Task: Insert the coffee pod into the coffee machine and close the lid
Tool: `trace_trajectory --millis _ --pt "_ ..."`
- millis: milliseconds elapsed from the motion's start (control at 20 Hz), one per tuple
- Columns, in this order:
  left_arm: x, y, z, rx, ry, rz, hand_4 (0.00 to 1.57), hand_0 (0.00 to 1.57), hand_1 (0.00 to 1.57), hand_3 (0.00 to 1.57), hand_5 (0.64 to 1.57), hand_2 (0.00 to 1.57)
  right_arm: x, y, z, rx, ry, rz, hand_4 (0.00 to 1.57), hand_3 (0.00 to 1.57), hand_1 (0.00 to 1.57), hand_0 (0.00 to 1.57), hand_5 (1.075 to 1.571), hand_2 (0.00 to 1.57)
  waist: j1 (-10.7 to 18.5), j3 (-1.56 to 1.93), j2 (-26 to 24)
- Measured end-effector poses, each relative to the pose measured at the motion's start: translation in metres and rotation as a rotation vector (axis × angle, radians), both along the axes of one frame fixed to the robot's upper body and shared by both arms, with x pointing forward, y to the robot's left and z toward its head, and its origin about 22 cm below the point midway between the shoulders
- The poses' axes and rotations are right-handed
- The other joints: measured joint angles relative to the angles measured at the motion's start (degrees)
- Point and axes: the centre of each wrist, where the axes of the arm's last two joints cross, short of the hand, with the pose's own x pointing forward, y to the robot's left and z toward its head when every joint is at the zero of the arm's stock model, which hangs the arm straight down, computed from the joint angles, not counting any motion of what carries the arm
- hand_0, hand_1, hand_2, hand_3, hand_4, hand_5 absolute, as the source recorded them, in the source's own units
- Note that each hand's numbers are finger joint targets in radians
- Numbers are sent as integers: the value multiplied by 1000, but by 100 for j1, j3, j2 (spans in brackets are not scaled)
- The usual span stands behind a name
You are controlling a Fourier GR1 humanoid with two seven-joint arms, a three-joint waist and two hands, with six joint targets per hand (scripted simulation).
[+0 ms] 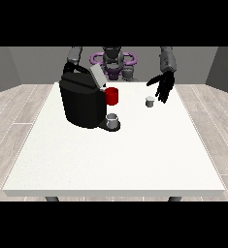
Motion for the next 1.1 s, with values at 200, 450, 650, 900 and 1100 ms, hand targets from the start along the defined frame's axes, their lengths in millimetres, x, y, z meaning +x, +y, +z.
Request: trace_trajectory --millis 200,450,650,900,1100 --pt "8 0 -8 64 19 -4 0 0 0 0 1571 291 7 -1 1 26 29 5 0 0 0 0 1571 0 18 0 60" --pt "19 -14 -19 122 -3 -2 0 946 946 665 1571 967 13 -4 -8 26 58 7 0 0 0 0 1571 0 77 1 47" --pt "26 -27 -27 186 -36 -6 448 1071 1071 914 1571 1107 17 3 -12 19 76 23 0 0 0 0 1571 0 83 2 24" --pt "32 -29 -26 301 -80 -46 368 817 817 799 1571 956 20 -1 -20 15 80 21 0 0 0 0 1571 0 85 2 88" --pt "35 -34 -29 398 -52 -91 335 912 912 891 1571 1036 25 -2 -22 22 81 32 0 0 0 0 1571 0 96 6 77"
